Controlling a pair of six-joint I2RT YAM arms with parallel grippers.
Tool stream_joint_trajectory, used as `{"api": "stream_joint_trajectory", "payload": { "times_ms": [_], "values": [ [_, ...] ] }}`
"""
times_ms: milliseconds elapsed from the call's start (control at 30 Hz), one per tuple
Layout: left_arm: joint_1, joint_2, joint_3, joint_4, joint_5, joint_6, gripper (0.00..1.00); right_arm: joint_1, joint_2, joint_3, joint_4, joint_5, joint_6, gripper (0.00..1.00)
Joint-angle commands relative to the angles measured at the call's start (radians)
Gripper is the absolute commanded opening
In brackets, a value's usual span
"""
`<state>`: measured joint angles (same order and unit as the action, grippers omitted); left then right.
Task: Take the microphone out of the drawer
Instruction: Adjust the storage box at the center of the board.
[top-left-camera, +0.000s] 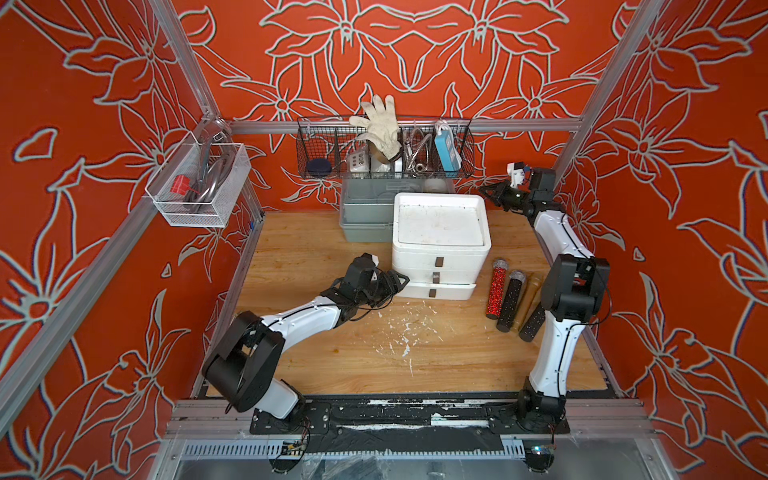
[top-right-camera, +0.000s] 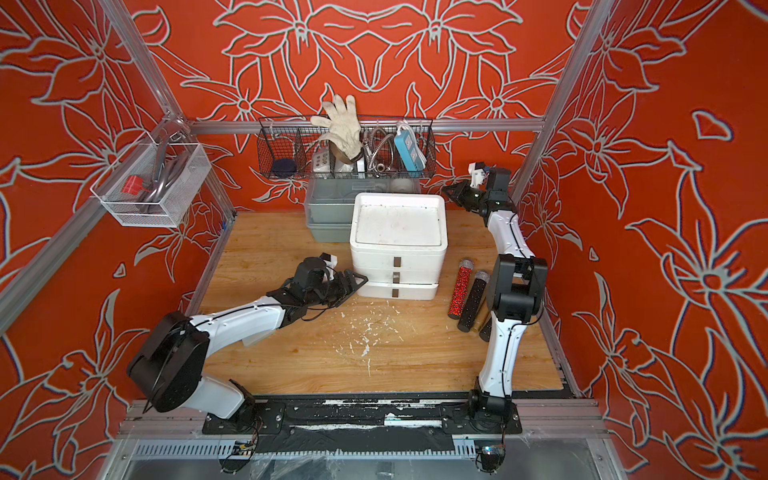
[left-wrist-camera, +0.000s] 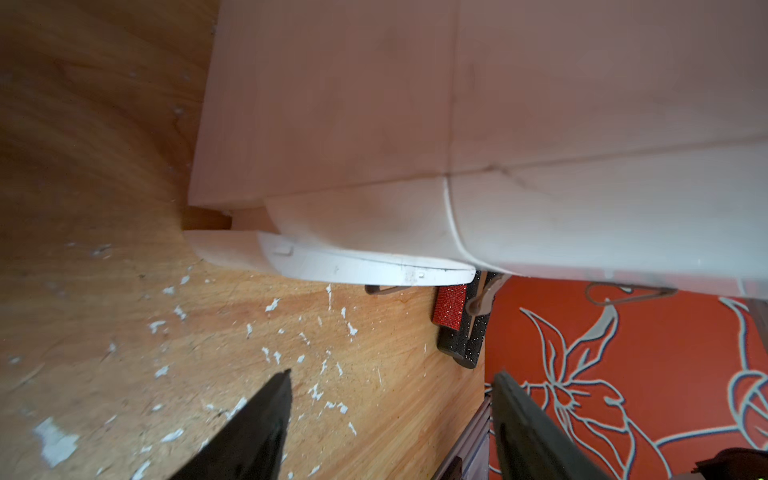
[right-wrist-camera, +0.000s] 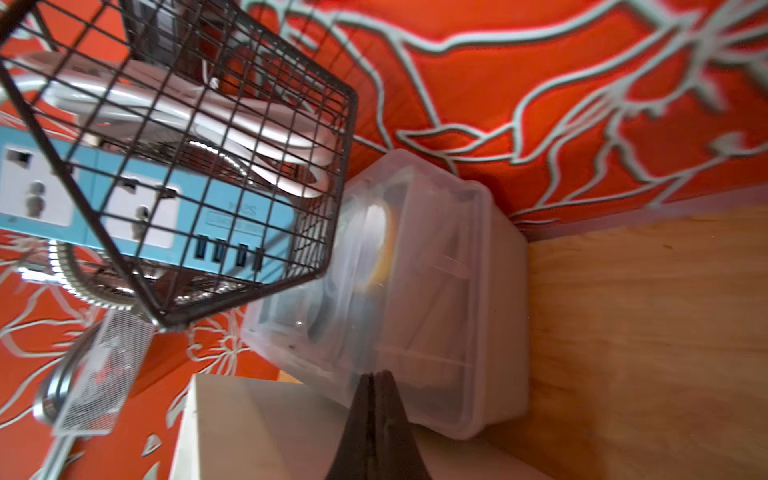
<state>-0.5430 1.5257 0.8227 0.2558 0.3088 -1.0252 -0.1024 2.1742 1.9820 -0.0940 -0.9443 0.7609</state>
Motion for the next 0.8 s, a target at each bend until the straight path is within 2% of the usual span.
{"api": "stream_joint_trajectory", "payload": {
  "times_ms": [0,167,433,600,767],
  "values": [
    [-0.003,0.04,0.062,0.016,-0.033,0.005,0.76,0.008,0.012,0.03,0.074,-0.186,0.058,0.0],
    [0.011,0.089,0.139,-0.081,-0.089,0.059,0.8,0.028,-0.111,-0.171,0.084,-0.229,-0.024,0.0],
    [0.094,0.15,0.209,-0.125,-0.083,0.085,0.81,0.053,-0.352,-0.515,0.152,-0.203,-0.073,0.0],
    [0.135,0.162,0.248,-0.163,-0.087,0.106,0.82,0.09,-0.446,-0.617,0.125,-0.196,-0.116,0.0],
    [0.162,0.118,0.237,-0.207,-0.139,0.149,0.84,0.156,-0.522,-0.666,0.065,-0.173,-0.173,0.0]
  ]
}}
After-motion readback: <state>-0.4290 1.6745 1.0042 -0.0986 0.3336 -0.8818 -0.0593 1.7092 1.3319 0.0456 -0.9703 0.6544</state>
